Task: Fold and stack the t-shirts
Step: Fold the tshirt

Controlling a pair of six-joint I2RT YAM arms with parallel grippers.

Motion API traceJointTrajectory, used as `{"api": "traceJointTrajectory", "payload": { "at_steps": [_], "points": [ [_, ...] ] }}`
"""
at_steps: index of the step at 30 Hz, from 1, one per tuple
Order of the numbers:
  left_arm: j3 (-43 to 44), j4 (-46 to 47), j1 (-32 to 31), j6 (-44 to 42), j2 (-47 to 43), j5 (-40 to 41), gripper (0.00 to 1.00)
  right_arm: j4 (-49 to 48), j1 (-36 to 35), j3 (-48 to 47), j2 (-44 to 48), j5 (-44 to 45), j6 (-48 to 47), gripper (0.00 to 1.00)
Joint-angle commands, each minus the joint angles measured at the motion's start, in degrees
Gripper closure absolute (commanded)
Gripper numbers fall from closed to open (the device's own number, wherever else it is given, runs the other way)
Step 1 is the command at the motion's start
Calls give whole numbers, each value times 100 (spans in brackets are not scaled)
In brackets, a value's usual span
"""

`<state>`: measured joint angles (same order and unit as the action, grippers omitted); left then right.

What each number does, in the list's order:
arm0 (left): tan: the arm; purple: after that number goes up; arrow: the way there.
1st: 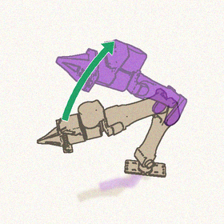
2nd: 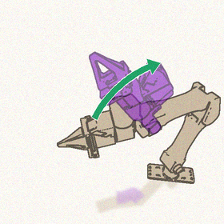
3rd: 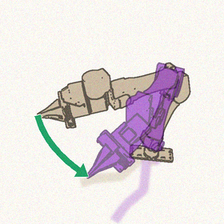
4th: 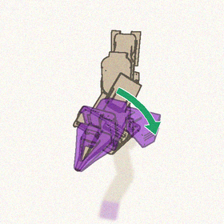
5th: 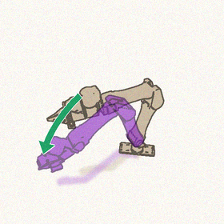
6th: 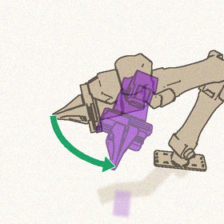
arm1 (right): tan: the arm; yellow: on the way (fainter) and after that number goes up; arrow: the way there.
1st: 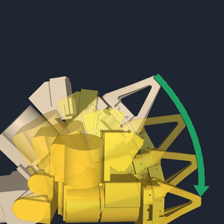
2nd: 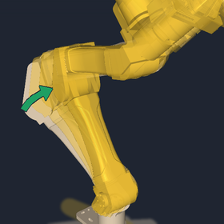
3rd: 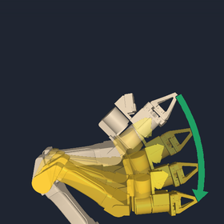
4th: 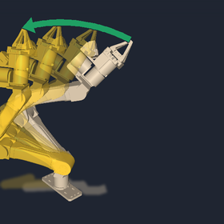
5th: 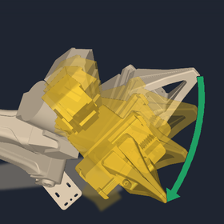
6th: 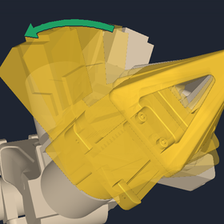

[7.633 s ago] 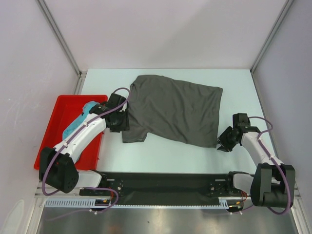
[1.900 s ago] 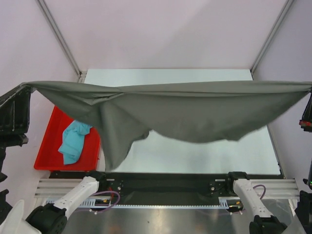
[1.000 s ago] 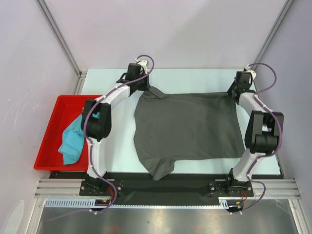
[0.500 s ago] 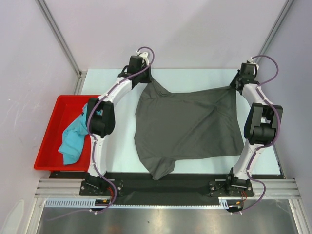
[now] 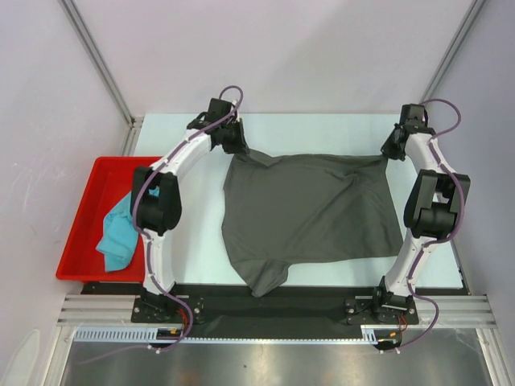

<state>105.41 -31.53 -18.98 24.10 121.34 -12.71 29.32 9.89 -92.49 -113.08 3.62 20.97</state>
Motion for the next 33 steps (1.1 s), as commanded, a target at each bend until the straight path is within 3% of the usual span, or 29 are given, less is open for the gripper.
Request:
{"api": "traceJointTrajectory", "payload": {
  "at_steps": [1,12,33],
  "points": [
    [-186,-292,-35,332,-707,-355,100,802,101,-515,75,130,65,100],
    [-1294,-486,-114,517,-1665,-741,100,1295,382,-147,515,104,250,100],
    [-3271,-240,-150,842,-3116,-698,100,1375,470,495,752,34,311,100]
  ]
}}
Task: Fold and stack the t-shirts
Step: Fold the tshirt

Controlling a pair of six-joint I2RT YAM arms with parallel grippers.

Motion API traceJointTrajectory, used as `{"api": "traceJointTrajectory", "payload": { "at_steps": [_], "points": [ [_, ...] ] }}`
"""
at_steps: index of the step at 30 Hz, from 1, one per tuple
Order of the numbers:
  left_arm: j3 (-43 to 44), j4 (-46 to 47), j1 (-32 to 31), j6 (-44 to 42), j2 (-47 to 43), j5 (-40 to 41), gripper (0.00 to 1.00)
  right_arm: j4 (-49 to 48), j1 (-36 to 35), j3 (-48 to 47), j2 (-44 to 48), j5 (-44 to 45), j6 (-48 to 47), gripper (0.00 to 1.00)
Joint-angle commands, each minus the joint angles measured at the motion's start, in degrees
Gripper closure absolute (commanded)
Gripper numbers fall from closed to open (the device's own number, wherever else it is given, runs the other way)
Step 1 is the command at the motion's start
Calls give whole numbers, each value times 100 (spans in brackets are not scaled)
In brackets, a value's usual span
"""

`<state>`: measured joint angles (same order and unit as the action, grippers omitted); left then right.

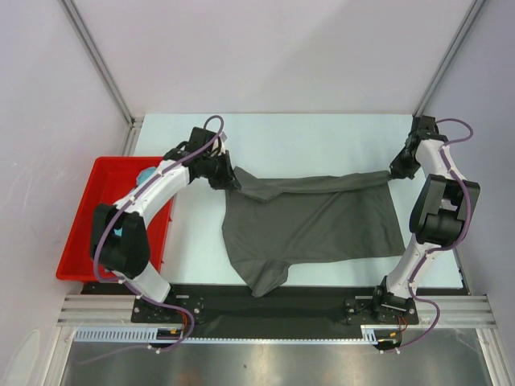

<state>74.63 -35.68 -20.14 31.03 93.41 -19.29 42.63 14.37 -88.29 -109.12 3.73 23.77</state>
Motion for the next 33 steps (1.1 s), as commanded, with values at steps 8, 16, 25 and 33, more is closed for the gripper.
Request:
{"api": "traceJointTrajectory", "payload": {
  "at_steps": [8,16,25,33],
  "points": [
    [-668,298,-51,202,-472,-119,99,35,22,365,409,75,-21,100],
    [-1037,360,-78,246,-569,-110,99,0,31,497,400,146,-57,100],
    [-819,53,1,-622,-956,689,14,-201,22,252,497,858,-74,38],
    [577,246,511,-1028,581,515,32,-870,-75,189,295,-55,-461,43]
  ]
}}
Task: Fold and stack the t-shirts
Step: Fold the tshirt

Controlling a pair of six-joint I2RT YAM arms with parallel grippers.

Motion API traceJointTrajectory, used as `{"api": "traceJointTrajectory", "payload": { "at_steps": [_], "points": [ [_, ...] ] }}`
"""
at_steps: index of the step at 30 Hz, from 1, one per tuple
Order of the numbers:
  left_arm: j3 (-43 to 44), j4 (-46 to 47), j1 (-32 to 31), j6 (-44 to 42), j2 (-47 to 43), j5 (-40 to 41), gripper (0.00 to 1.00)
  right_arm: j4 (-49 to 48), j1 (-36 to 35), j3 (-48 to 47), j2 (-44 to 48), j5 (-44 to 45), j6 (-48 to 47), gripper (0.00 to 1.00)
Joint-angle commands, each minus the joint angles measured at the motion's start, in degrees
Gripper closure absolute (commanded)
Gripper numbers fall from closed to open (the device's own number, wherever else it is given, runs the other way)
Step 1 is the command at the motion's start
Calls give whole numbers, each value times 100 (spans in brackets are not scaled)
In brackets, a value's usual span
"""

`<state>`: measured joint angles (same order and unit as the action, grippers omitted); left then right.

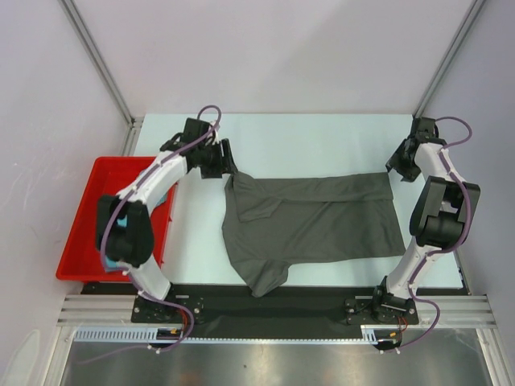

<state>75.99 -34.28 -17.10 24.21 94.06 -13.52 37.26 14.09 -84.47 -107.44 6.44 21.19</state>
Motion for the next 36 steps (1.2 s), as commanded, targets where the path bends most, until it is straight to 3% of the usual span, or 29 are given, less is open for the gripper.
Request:
{"api": "traceJointTrajectory", "payload": {
  "at_steps": [1,5,8,12,16,19,26,36],
  "points": [
    [731,36,277,-364,839,-107,35,-359,-81,-184,83,-319,-220,45],
    [1163,-25,365,-347,1420,-247,41,-324,-108,-193,21,-266,-273,50],
    [1331,114,453,-22,1676,-686,56,-412,-99,-175,65,-283,-282,59],
    [1340,510,480,470,1817,-854,60,-587,-90,-193,-40,-362,-230,58],
    [1655,379,489,901,2212,-1012,55,-386,-99,-578,-330,-354,-151,54],
    [1595,378,489,1401,2397,-846,67,-394,-99,-702,-436,-415,-89,54],
    [1638,458,471,1579,2433,-231,64,-350,-55,-782,-568,-433,-168,51],
    [1841,449,471,1710,2749,-432,61,-403,42,-817,-787,-547,-194,50]
  ]
}}
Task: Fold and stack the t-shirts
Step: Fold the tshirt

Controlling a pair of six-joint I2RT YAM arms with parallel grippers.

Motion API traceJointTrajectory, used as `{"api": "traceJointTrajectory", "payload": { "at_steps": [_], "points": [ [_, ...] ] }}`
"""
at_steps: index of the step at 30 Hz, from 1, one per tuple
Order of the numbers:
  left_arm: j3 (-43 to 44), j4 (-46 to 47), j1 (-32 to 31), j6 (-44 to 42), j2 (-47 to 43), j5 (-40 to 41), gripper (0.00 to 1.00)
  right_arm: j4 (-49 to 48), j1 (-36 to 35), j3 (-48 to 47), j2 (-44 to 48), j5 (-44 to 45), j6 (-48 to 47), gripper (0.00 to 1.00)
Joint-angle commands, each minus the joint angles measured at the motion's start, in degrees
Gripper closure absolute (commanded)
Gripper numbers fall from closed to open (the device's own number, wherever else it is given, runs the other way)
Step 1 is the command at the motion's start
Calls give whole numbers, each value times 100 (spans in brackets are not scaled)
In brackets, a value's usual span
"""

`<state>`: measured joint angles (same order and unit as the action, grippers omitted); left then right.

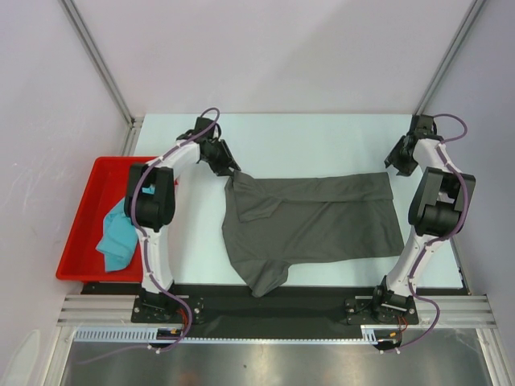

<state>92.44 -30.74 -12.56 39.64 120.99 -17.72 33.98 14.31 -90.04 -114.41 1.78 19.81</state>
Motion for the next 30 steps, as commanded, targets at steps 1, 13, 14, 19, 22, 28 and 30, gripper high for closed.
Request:
{"api": "traceJointTrajectory", "payload": {
  "at_steps": [1,13,14,19,22,28,30],
  "points": [
    [204,95,16,176,65,13,61,-75,20,-277,-108,-90,-57,51],
    [116,-20,-10,194,-57,391,59,-67,37,-189,-152,-99,-83,51],
    [107,-54,-10,193,-84,470,59,-75,37,-181,-152,-90,-74,51],
    [45,51,-1,255,-67,427,58,-111,37,-146,-169,-99,-83,51],
    [168,33,-1,229,117,409,57,-102,37,-145,-187,-99,-100,51],
    [449,51,-1,202,346,295,57,-84,37,-180,-257,-125,-136,51],
    [502,77,-1,202,381,269,57,-67,46,-189,-301,-125,-179,51]
  ]
}}
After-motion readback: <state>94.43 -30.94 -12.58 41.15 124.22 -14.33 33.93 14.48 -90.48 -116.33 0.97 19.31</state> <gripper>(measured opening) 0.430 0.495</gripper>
